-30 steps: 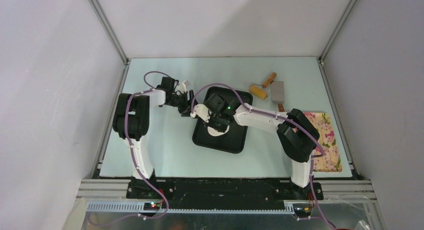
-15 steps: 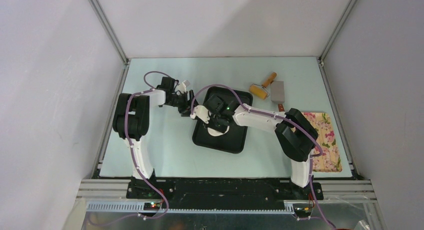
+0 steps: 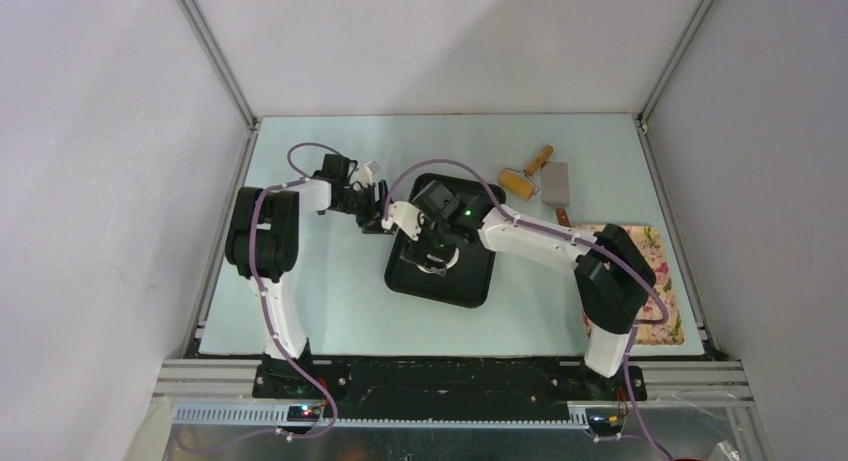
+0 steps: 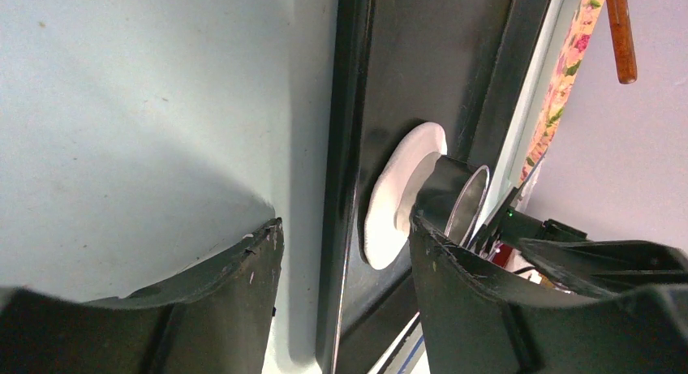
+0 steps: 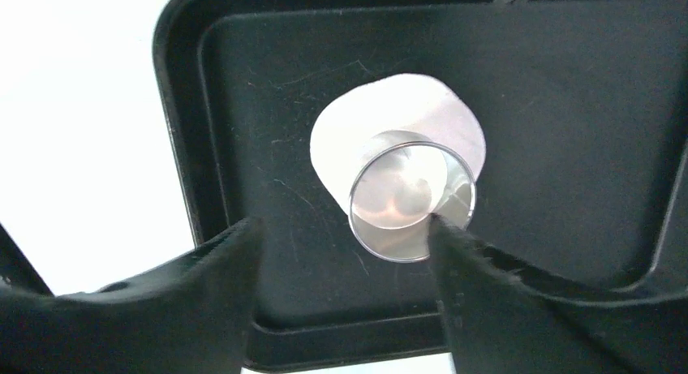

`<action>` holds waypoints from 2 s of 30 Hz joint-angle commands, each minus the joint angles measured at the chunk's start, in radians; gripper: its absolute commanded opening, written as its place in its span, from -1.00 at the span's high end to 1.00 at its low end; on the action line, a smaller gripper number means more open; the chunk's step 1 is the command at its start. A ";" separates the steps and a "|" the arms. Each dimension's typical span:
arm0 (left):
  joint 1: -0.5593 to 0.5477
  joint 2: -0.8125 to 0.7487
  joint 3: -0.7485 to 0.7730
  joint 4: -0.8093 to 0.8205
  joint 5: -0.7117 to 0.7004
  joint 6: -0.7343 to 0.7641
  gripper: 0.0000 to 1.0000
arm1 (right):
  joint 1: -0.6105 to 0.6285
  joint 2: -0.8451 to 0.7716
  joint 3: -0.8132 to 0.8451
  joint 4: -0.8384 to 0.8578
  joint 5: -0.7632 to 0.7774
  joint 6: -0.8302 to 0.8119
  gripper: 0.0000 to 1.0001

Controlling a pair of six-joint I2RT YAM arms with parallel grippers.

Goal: Roll out the dumpling wrappers from the dough

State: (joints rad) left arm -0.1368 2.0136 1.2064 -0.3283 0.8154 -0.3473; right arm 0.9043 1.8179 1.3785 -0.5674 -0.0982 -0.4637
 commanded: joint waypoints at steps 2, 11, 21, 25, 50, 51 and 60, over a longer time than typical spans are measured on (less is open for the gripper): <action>0.010 0.016 0.003 -0.012 -0.072 0.047 -0.30 | -0.062 -0.067 0.031 0.014 -0.101 0.061 -0.93; 0.009 0.016 0.004 -0.012 -0.076 0.046 -0.30 | -0.168 0.024 0.084 0.029 -0.179 0.131 -0.99; 0.008 0.016 0.004 -0.010 -0.076 0.045 -0.30 | -0.146 0.099 0.108 -0.008 -0.197 0.122 -0.99; 0.008 0.015 0.004 -0.010 -0.075 0.047 -0.30 | -0.141 0.112 0.111 -0.028 -0.180 0.117 -0.95; 0.008 0.016 0.006 -0.009 -0.070 0.047 -0.28 | -0.096 0.137 0.099 -0.022 -0.048 0.062 -0.60; 0.008 0.016 0.006 -0.011 -0.071 0.047 -0.28 | -0.096 0.138 0.100 -0.022 -0.052 0.061 -0.57; 0.010 0.016 0.005 -0.010 -0.070 0.048 -0.26 | -0.101 0.156 0.102 -0.030 -0.054 0.056 -0.34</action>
State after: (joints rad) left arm -0.1368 2.0136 1.2064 -0.3290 0.8146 -0.3401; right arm 0.8066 1.9533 1.4471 -0.5972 -0.1619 -0.3973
